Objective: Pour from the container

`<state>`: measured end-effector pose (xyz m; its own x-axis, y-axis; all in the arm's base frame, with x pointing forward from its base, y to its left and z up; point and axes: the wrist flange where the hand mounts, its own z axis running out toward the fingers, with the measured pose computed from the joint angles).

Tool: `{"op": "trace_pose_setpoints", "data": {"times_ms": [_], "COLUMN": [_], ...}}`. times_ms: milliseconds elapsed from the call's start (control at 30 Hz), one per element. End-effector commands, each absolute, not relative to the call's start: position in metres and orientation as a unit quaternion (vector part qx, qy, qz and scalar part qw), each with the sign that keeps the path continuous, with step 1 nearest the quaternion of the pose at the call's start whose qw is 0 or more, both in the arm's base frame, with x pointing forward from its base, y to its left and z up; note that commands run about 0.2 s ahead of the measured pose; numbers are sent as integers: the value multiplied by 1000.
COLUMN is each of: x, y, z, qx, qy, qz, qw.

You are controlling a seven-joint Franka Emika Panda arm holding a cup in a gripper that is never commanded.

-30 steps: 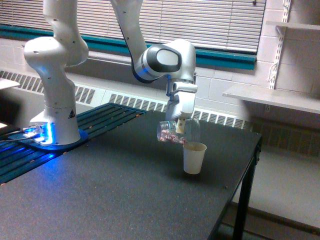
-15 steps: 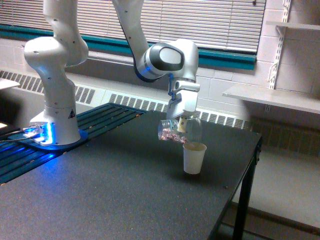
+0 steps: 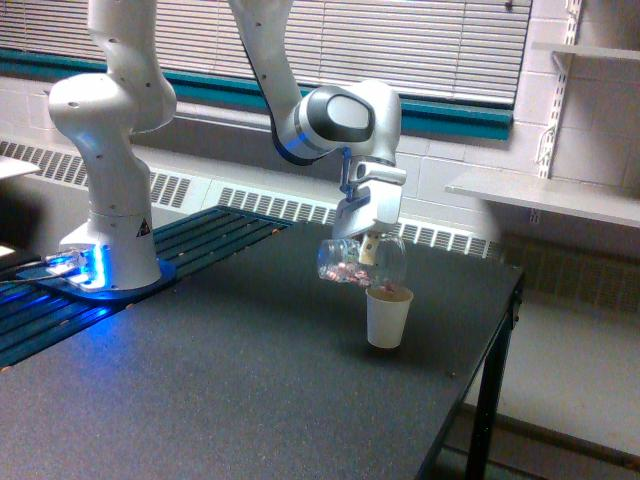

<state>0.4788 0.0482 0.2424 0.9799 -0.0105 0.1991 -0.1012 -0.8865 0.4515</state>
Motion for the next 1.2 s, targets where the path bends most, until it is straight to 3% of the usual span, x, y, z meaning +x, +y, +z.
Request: {"op": "trace_pose_setpoints", "data": {"times_ms": [33, 1200], "x": [482, 493], "y": [49, 39], "z": [245, 263], "qx": [964, 964], "qy": [-16, -29], "qz": [97, 107], "qw": [246, 243]}}
